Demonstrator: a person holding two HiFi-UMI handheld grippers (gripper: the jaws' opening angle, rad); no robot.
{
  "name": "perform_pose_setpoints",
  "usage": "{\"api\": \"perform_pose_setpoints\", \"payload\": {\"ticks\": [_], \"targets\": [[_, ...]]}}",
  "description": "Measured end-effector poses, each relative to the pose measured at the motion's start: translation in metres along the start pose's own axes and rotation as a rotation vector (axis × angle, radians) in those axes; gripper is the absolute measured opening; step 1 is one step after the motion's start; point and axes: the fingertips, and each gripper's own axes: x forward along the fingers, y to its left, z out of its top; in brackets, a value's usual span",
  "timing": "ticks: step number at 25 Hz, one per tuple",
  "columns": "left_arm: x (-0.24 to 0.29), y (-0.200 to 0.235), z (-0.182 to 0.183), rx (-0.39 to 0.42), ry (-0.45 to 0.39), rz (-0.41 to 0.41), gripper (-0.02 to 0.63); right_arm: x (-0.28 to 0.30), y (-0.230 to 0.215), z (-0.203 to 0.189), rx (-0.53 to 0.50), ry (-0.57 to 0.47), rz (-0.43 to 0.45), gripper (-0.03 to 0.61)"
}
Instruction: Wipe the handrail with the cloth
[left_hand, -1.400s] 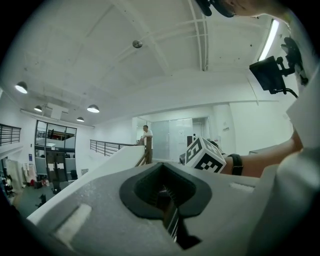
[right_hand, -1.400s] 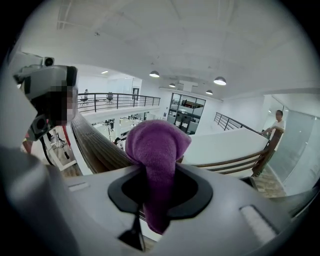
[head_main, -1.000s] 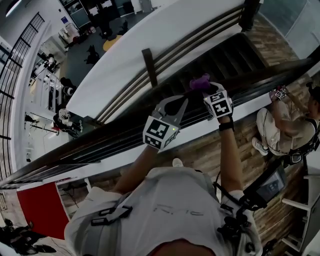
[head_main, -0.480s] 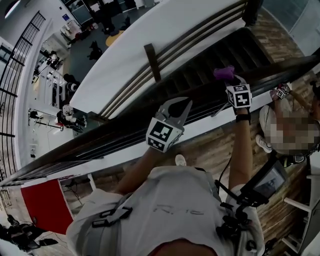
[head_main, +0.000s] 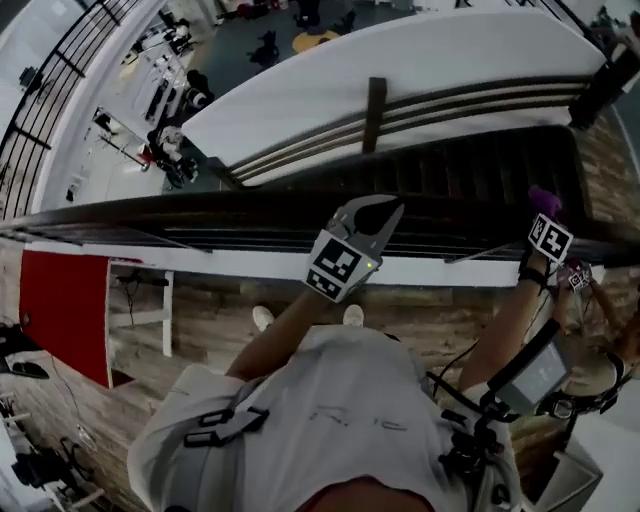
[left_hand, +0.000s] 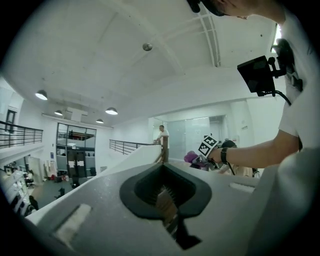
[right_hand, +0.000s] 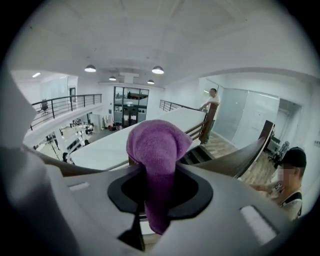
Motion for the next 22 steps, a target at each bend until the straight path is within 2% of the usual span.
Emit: {"api": "perform_pose_setpoints", "payload": {"ticks": [2, 4, 6, 9, 12, 14, 18, 22], "targets": [[-0.033, 0.026, 0.0, -0.002, -0.011, 0.085, 0.002, -0.006, 0.048, 0.013, -0.033, -0.009, 0.037, 0.091], [-0.076, 0.053, -0.006, -0.011, -0.012, 0.179, 0.002, -0.022, 0.133, 0.032, -0.113, -0.089, 0.159, 0.091], [-0.126, 0.082, -0.015, -0.026, -0.009, 0.292, 0.002, -0.045, 0.24, 0.05, -0.23, -0.179, 0.325, 0.092], [-0.215, 0.131, -0.021, -0.051, -0.007, 0.509, 0.002, -0.092, 0.417, 0.072, -0.376, -0.291, 0.614, 0.093], [-0.309, 0.174, -0.023, -0.064, -0.012, 0.72, 0.002, -0.155, 0.572, 0.076, -0.497, -0.367, 0.876, 0.095], [-0.361, 0.19, -0.027, -0.073, -0.015, 0.819, 0.002, -0.194, 0.642, 0.065, -0.563, -0.392, 0.995, 0.095], [-0.453, 0.206, -0.035, -0.093, -0.02, 0.98, 0.002, -0.269, 0.753, 0.032, -0.671, -0.43, 1.195, 0.098], [-0.522, 0.212, -0.039, -0.107, -0.01, 1.087, 0.002, -0.332, 0.829, 0.001, -0.727, -0.457, 1.334, 0.1]]}}
